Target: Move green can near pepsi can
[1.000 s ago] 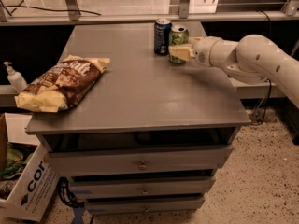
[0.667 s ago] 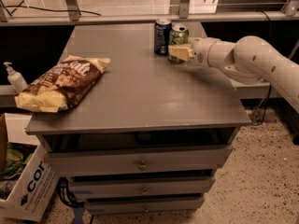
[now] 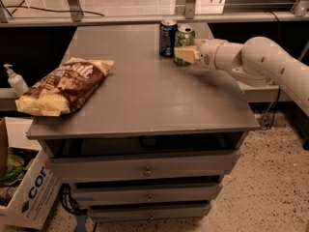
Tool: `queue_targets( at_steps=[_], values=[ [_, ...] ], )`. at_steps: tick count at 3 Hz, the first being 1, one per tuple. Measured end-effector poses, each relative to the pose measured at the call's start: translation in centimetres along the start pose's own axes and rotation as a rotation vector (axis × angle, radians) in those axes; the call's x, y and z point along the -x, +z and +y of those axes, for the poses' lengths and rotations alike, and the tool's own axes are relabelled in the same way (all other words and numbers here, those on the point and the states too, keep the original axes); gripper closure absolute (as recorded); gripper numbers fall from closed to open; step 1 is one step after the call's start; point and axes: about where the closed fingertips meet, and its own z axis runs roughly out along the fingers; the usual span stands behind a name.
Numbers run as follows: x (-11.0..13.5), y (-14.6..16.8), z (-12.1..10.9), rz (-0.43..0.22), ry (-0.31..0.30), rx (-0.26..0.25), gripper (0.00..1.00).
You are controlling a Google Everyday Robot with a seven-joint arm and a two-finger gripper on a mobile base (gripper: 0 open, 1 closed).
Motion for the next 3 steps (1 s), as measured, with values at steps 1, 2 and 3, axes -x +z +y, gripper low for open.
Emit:
queue_targets(
  at_steps=[1, 2, 3],
  values=[
    [0.0, 0.0, 0.0, 0.0, 0.0, 0.0, 0.36],
    [-0.4, 0.3, -0.2, -0.005, 0.005, 0.004, 0.12],
    [-1.1, 0.6, -0.7, -0.019, 0.019, 0.018, 0.0]
  ],
)
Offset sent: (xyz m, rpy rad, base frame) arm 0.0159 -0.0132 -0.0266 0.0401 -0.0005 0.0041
